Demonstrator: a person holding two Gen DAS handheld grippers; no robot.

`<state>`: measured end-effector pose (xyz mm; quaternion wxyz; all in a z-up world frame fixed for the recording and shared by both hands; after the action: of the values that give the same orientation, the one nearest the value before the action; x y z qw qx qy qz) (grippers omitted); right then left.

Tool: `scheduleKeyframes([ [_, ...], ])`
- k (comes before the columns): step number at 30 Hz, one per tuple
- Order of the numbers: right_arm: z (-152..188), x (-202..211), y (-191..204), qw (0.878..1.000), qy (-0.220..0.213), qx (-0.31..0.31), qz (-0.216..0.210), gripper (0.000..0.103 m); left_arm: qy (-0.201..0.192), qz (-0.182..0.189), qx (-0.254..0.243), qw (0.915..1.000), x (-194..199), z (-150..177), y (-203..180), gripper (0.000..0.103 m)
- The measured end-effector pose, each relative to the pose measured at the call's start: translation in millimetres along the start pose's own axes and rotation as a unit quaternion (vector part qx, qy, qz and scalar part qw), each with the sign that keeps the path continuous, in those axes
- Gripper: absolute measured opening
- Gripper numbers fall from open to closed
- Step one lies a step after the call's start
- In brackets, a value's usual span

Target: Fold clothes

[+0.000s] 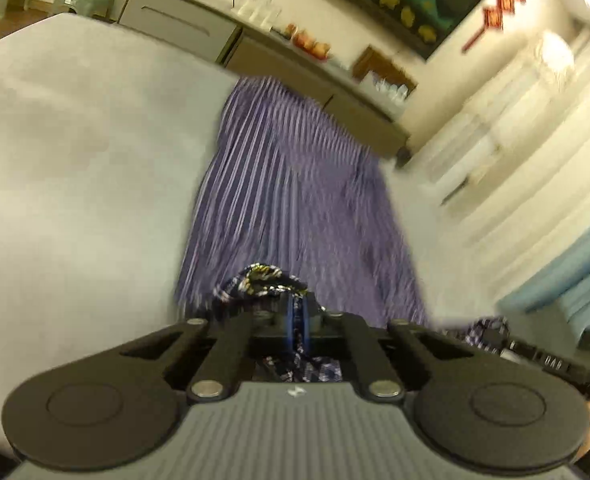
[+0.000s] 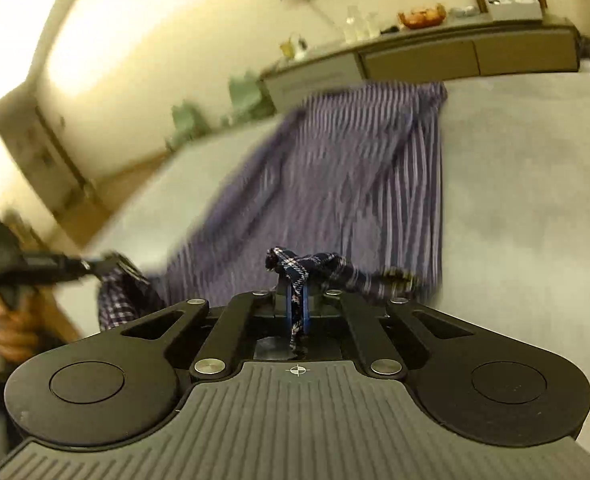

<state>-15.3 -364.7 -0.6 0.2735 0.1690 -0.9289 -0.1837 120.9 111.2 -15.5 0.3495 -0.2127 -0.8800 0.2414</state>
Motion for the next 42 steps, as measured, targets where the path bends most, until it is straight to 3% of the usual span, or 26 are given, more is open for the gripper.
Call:
scheduleKeyframes([
  [4, -68, -68, -51, 0.997, -0.022, -0.062, 0.043, 0.003, -0.037, -0.049, 0.053, 0.9967, -93, -89, 20, 0.006],
  [5, -78, -90, -69, 0.995, -0.027, -0.082, 0.057, 0.006, -0.035, -0.07, 0.059, 0.9952, -111, -98, 28, 0.009],
  [7, -80, -118, -98, 0.989, -0.027, -0.113, 0.088, 0.037, -0.03, -0.114, 0.066, 0.9908, -147, -113, 43, 0.017],
  [8, -76, -127, -110, 0.986, -0.026, -0.125, 0.104, 0.063, -0.034, -0.108, 0.059, 0.9918, -148, -110, 45, 0.02],
  [10, -69, -145, -131, 0.981, -0.019, -0.145, 0.131, 0.064, -0.043, -0.089, 0.042, 0.9942, -145, -102, 49, 0.035],
  [11, -70, -145, -129, 0.983, -0.012, -0.137, 0.124, 0.064, -0.048, -0.09, 0.03, 0.9943, -142, -96, 49, 0.044],
  [14, -69, -133, -114, 0.991, -0.007, -0.086, 0.103, 0.065, -0.041, -0.118, -0.002, 0.9922, -130, -79, 52, 0.045],
  [16, -64, -124, -105, 0.994, 0.008, -0.064, 0.092, 0.066, -0.02, -0.118, -0.025, 0.9925, -132, -70, 48, 0.049],
  [19, -53, -114, -91, 0.994, 0.042, -0.026, 0.099, 0.069, 0.009, -0.146, -0.068, 0.9869, -132, -56, 42, 0.054],
  [22, -39, -107, -75, 0.992, 0.062, 0.04, 0.107, 0.07, 0.026, -0.139, -0.097, 0.9851, -136, -37, 37, 0.055],
  [23, -35, -107, -70, 0.99, 0.066, 0.062, 0.108, 0.061, 0.028, -0.143, -0.109, 0.9833, -135, -30, 35, 0.052],
  [24, -30, -107, -67, 0.988, 0.074, 0.079, 0.111, 0.04, 0.03, -0.147, -0.121, 0.9812, -135, -23, 33, 0.047],
  [26, -21, -110, -66, 0.984, 0.089, 0.094, 0.124, 0.024, 0.029, -0.151, -0.138, 0.9785, -135, -18, 30, 0.044],
  [30, -21, -110, -64, 0.982, 0.084, 0.102, 0.136, 0.024, 0.018, -0.143, -0.131, 0.9808, -128, -22, 29, 0.042],
  [31, -23, -107, -64, 0.983, 0.078, 0.096, 0.138, 0.029, 0.013, -0.138, -0.127, 0.9822, -124, -23, 27, 0.042],
  [33, -32, -100, -66, 0.984, 0.053, 0.087, 0.144, 0.05, 0.007, -0.125, -0.124, 0.9843, -118, -26, 24, 0.052],
  [36, -37, -88, -66, 0.986, 0.037, 0.081, 0.138, 0.06, 0.011, -0.128, -0.138, 0.9821, -108, -19, 21, 0.064],
  [40, -20, -97, -69, 0.985, 0.078, 0.084, 0.126, 0.057, 0.019, -0.135, -0.142, 0.9804, -111, -9, 19, 0.064],
  [42, -14, -97, -69, 0.985, 0.086, 0.091, 0.121, 0.038, 0.012, -0.131, -0.148, 0.9801, -107, -8, 19, 0.06],
])
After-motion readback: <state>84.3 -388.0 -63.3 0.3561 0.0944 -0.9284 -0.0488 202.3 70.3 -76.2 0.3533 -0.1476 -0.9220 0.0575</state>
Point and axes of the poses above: each gripper's, at about its wrist camera, not at the fingertips, and x roughly against the way its jaws point, y to its left, z to its underside, the point moved 2 cm from there along -x, roughly the way its jaws point, and after that the axes turned 7 degrees about -y, right-handed, at the moved point
